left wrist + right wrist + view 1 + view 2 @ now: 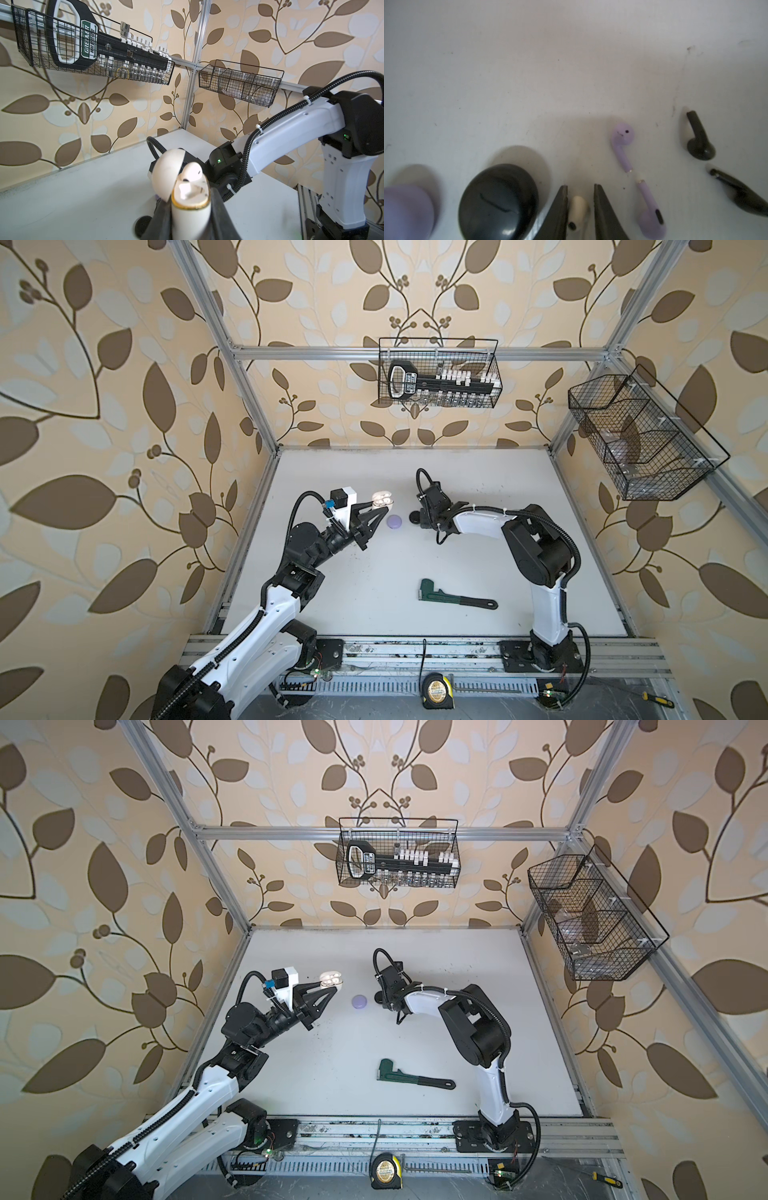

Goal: Insert the wireless bluetooth earbuds into the charging case

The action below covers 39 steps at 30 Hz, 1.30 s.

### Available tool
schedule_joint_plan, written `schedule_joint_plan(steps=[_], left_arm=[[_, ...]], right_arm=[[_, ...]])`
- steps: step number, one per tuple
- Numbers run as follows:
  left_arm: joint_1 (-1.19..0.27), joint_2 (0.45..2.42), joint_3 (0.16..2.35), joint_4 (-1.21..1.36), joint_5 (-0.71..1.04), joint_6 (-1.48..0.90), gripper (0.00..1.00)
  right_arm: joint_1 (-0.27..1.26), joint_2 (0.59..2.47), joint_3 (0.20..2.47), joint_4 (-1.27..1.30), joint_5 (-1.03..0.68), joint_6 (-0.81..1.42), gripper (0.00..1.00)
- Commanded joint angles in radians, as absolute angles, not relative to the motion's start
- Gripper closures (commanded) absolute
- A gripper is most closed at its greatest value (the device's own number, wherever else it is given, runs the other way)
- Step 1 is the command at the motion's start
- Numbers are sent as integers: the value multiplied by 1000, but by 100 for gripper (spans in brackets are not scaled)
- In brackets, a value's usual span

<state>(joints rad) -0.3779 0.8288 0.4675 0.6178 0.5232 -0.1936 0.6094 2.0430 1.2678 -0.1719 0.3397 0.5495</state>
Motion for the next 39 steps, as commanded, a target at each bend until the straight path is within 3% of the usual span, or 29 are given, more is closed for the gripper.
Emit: schedule_joint_plan(steps=[1,18,30,39], left_arm=[[-370,829,485,692,553,-199,100],[-371,859,481,729,584,-218,100],[-405,977,448,843,621,-181,100],[-508,1094,444,953,594,-184,100]], right_arm=[[609,2062,1201,-259,304,564,78],[583,1889,1099,-131,280,612,84],[548,1354,756,193,229,612,85],[648,1046,671,196,248,594,85]])
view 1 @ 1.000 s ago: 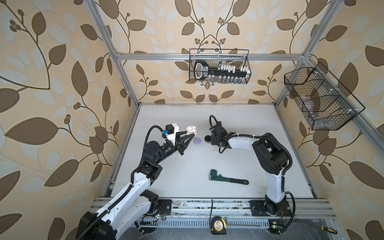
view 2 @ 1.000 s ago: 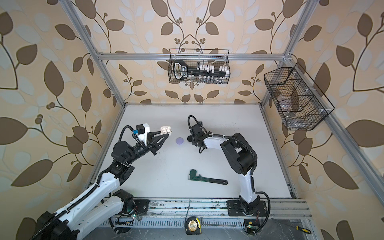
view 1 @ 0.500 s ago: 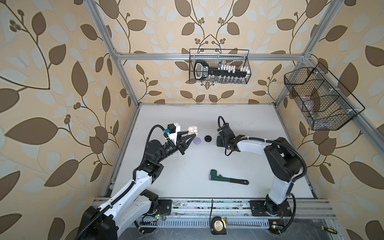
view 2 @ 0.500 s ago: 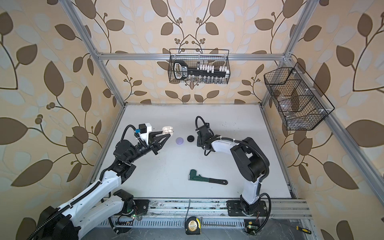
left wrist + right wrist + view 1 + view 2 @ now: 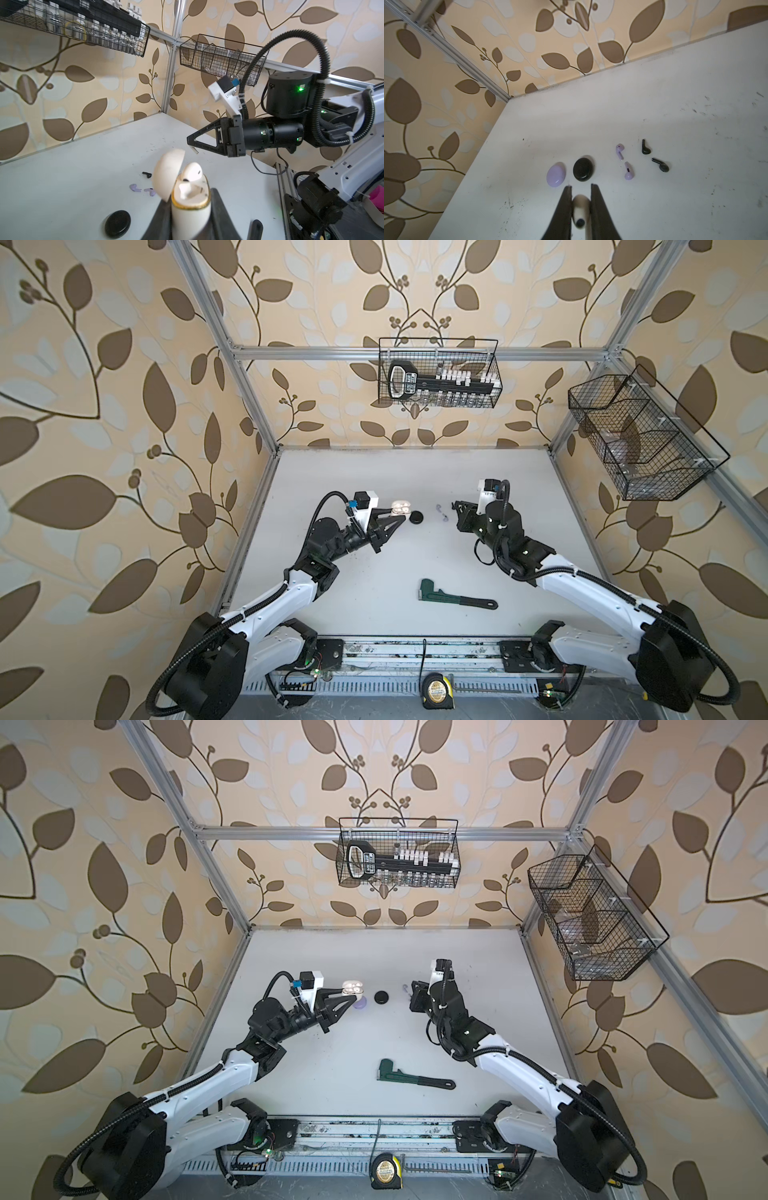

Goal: Insert the wireless bluetooth earbuds into the charging case

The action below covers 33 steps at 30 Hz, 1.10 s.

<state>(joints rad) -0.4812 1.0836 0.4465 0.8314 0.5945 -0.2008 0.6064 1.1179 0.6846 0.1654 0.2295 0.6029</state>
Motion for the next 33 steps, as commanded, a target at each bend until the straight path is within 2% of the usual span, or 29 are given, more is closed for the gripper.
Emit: schedule_joint_plan(steps=[1,7,14,22,33], left_arm=[[-517,1102,440,970,585,-186,100],[-545,1147,431,1086,586,-228,100],[-565,1198,414,1239,612,-277,100],[-575,1271,406,1417,645,-350,100],[-584,1272,408,1419,649,-352,100]], right_arm=[[671,1016,670,199,261,590,85],[854,888,630,330,333,525,84],[1021,924,640,508,351,433,85],[1052,1058,671,656,304,383,88],[1054,1151,686,792,305,286,89]])
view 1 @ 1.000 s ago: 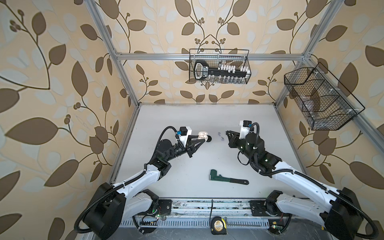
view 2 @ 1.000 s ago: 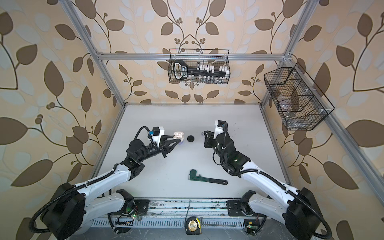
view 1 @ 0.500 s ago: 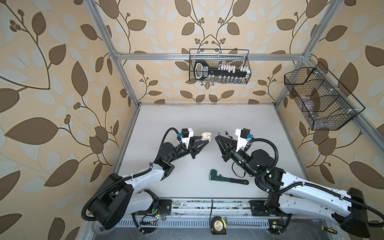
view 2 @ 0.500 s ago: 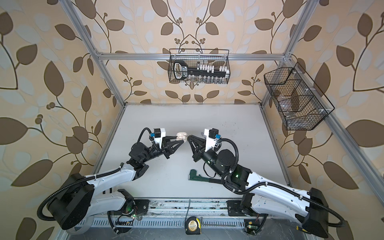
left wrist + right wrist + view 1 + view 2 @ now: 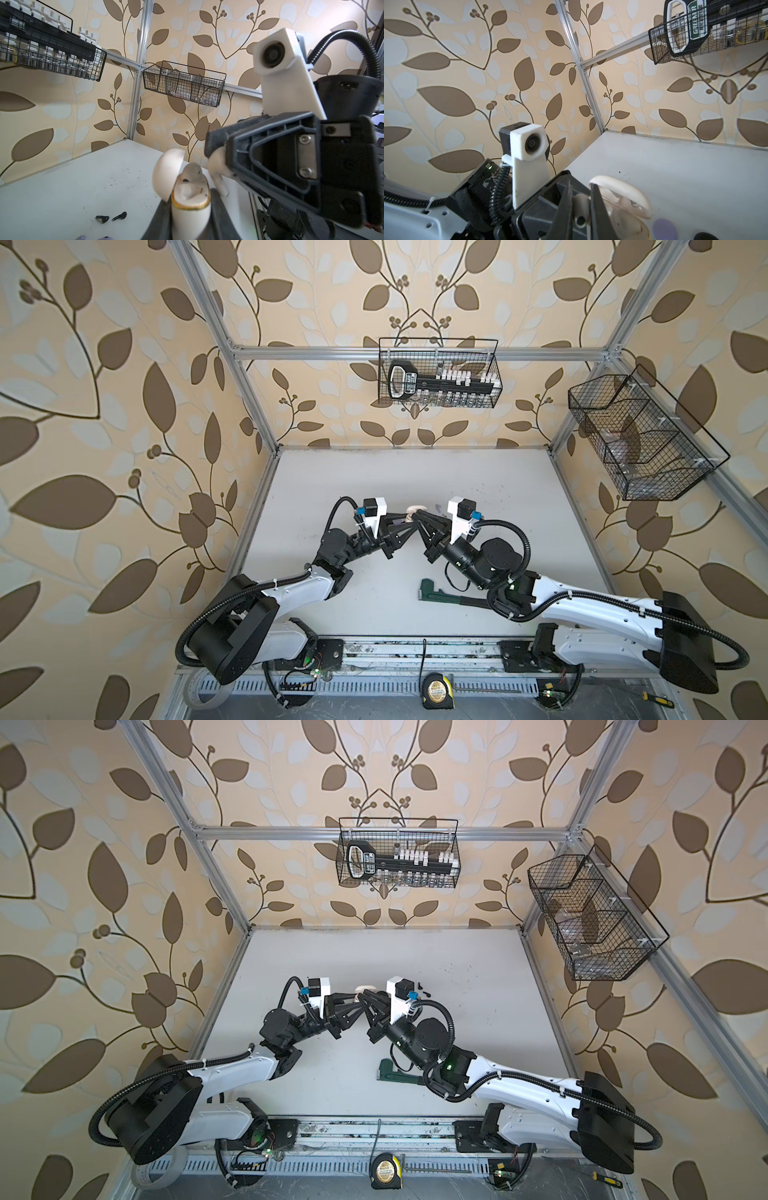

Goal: Insert the wireless bluetooth earbuds into the charging case

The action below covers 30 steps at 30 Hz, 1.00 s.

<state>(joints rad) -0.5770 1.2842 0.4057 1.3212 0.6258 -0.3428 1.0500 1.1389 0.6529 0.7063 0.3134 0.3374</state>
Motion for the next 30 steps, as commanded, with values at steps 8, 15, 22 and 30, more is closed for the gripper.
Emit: schedule_joint_plan(steps=[8,15,22,30], left_arm=[[-588,1274,410,1420,647,-355,100],[-591,1262,406,1421,648,-358,100],[-594,1249,404,1421,650,-370,100],[-594,1223,393,1421,644,-373,100]], right_arm=[[1052,1170,696,840,275,268,91],[1052,1220,699,885,275,233,92],[1044,1273,698,948,285,195,93],[1034,1275,677,977,290,195,94]])
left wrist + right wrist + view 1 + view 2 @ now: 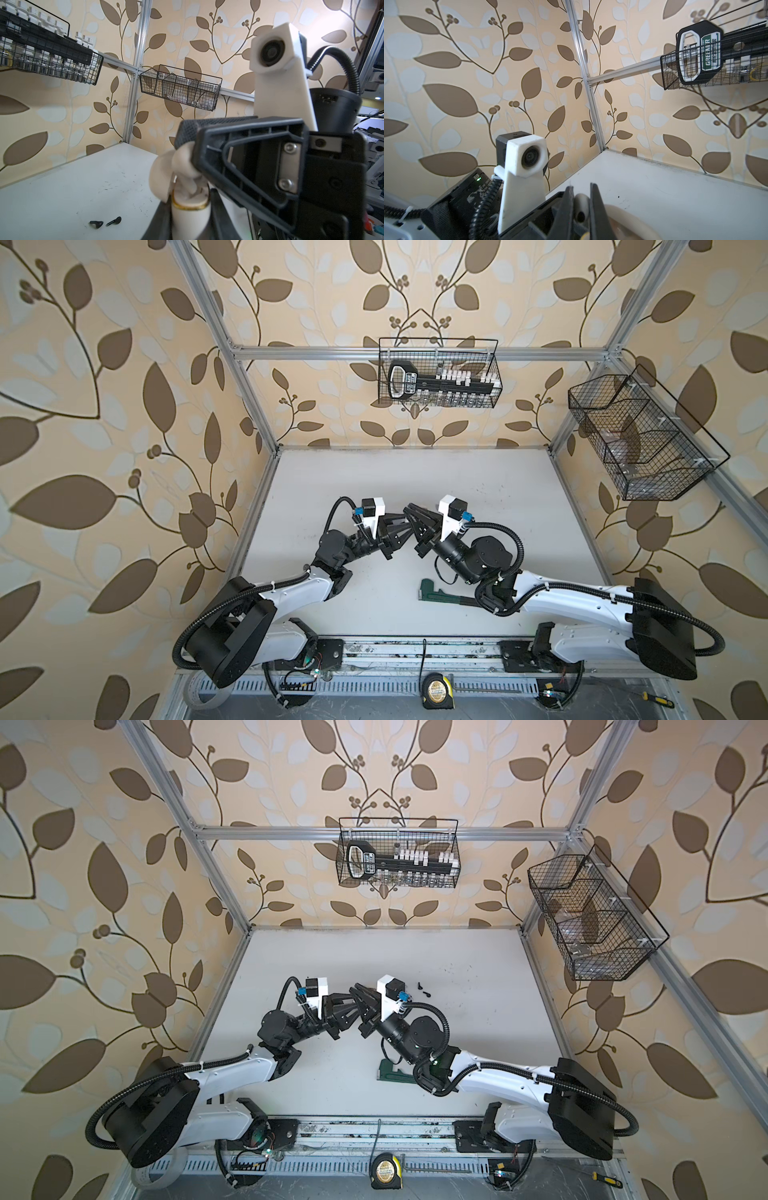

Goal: Insert the wireless bluetooth earbuds into the charging case

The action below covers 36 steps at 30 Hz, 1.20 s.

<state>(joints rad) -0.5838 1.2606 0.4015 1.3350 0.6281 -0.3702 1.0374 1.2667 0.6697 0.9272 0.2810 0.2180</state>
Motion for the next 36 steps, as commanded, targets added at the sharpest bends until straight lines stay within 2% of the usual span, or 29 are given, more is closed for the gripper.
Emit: schedule_joint_plan(steps=[1,16,21,24,26,32,36], left_arm=[[-594,1220,392,1421,641,-373,100],[-594,1188,376,1397,622,-350,100],[-594,1184,375,1327,563,-304,100],[-594,1172,367,1295,519,-285,100],[-593,1156,364,1256,486,-263,100],[-573,1032,410,914,357,-159,100],[-490,947,428,759,294,-157,100]], right_arm=[[1034,1275,674,981,291,196,94],[1044,1286,628,991,302,247,94],[1031,1222,660,878,354,230,86],[1016,1138,658,802,376,241,76],[1007,1079,658,738,391,253,75],[955,945,641,552,453,333,70],[862,971,629,487,425,405,64]])
